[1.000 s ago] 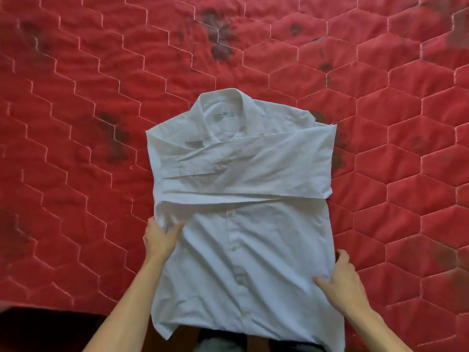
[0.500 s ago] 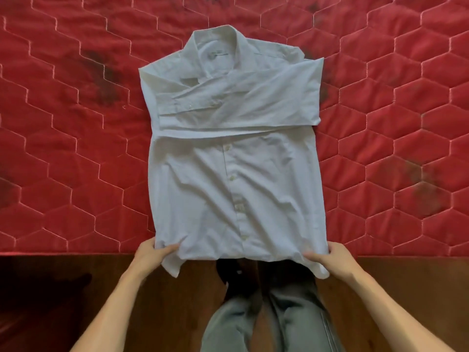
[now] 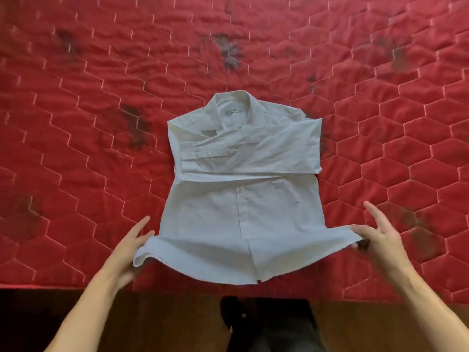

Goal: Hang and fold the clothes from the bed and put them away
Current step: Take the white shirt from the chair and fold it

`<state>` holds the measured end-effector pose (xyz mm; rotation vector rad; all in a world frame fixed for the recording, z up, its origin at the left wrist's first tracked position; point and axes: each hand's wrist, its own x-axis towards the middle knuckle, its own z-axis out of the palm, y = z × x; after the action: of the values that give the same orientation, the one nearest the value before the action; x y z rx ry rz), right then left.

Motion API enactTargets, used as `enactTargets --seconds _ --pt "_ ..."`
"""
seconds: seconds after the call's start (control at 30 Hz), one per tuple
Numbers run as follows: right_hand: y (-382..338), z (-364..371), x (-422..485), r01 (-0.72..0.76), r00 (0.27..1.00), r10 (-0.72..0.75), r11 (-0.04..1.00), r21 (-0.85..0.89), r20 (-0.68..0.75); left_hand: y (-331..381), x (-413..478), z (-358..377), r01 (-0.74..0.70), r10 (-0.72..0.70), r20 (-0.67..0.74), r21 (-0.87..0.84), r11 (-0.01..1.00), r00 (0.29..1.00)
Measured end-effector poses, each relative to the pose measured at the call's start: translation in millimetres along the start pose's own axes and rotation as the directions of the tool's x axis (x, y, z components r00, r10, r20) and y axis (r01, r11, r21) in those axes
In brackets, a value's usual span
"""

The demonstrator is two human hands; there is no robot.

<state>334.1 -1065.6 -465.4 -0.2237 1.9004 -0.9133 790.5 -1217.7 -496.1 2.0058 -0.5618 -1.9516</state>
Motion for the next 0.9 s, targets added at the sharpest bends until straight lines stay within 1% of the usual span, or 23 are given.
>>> enactTargets --seconds 0.07,0.13,0.23,0.3,0.33,0.37,0.4,0.43,0.47,0.5,0.53,0.57,0.6,0.63,0.67,0.73,0.83,0.87,0.9 --pt "-38.8 6.0 29.4 0.04 0.999 -0.042 0.994 0.103 0.013 44.2 8.4 14.6 -0.057 0.062 0.043 -0.106 0.993 0.997" --pt "-78.4 19.1 65.5 0.072 0.997 -0.078 0.984 0.163 0.029 91.0 24.9 28.9 -0.076 0.093 0.049 -0.268 0.96 0.994" --pt "-131.5 47.4 131.4 0.112 0.994 -0.111 0.963 0.246 -0.019 157.4 65.3 52.0 -0.086 0.121 0.032 -0.526 0.846 0.992" --pt "-159.5 67.2 177.8 0.095 0.995 -0.096 0.923 0.372 -0.016 195.9 94.7 74.1 -0.158 0.151 -0.065 -0.632 0.759 0.986" --pt "-169.7 76.0 198.9 0.077 0.996 -0.089 0.897 0.435 0.006 210.0 112.5 84.0 -0.198 0.145 -0.134 -0.653 0.731 0.98" --pt "-175.0 83.3 219.4 0.062 0.996 -0.084 0.885 0.461 0.029 220.6 128.6 94.4 -0.227 0.147 -0.175 -0.653 0.722 0.973" --pt "-175.2 89.7 236.7 0.045 0.996 -0.072 0.891 0.451 0.043 225.3 144.3 102.6 -0.24 0.135 -0.213 -0.619 0.748 0.968" --pt "-171.5 94.2 249.2 0.045 0.997 -0.062 0.935 0.352 0.036 225.0 158.3 110.3 -0.245 0.129 -0.243 -0.542 0.804 0.961" --pt "-161.2 96.1 258.1 0.064 0.998 -0.066 0.986 0.151 0.005 217.9 171.8 115.2 -0.26 0.142 -0.324 -0.359 0.896 0.935" --pt "-147.9 95.1 261.9 0.072 0.996 -0.078 0.991 -0.117 -0.051 204.4 184.6 116.5 -0.247 0.189 -0.402 -0.098 0.964 0.896" --pt "-133.2 92.8 262.3 0.063 0.991 -0.098 0.939 -0.339 -0.087 187.7 193.0 115.8 -0.195 0.281 -0.459 0.225 0.955 0.843" --pt "-117.7 88.4 260.5 0.039 0.988 -0.103 0.881 -0.472 -0.111 171.6 196.4 115.5 -0.126 0.368 -0.464 0.474 0.872 0.806" --pt "-104.5 83.8 256.9 0.014 0.989 -0.089 0.857 -0.514 -0.122 155.4 198.4 114.7 -0.079 0.425 -0.434 0.619 0.781 0.795" --pt "-93.1 79.9 252.1 -0.02 0.992 -0.05 0.854 -0.519 -0.12 142.7 199.5 114.6 -0.066 0.447 -0.389 0.69 0.721 0.806" --pt "-81.9 77.4 248.5 -0.044 0.995 -0.01 0.85 -0.526 -0.098 133.2 201.6 113.5 -0.069 0.437 -0.361 0.702 0.709 0.824" --pt "-61.2 72.6 243.4 -0.047 0.999 0.03 0.834 -0.55 -0.041 122.7 204.3 111.9 -0.047 0.414 -0.381 0.687 0.725 0.827" --pt "-51.9 69.1 244.7 -0.018 0.999 -0.004 0.848 -0.53 -0.04 132.2 205.9 115.6 -0.033 0.446 -0.446 0.678 0.735 0.776" --pt "-52.3 68.6 247.1 -0.015 0.999 -0.005 0.858 -0.514 -0.037 138.6 206.2 118.2 -0.021 0.457 -0.46 0.687 0.727 0.761" --pt "-52.9 68.3 250.3 -0.011 1.0 -0.001 0.868 -0.497 -0.024 145.7 207.1 121.4 -0.02 0.502 -0.458 0.724 0.69 0.734"
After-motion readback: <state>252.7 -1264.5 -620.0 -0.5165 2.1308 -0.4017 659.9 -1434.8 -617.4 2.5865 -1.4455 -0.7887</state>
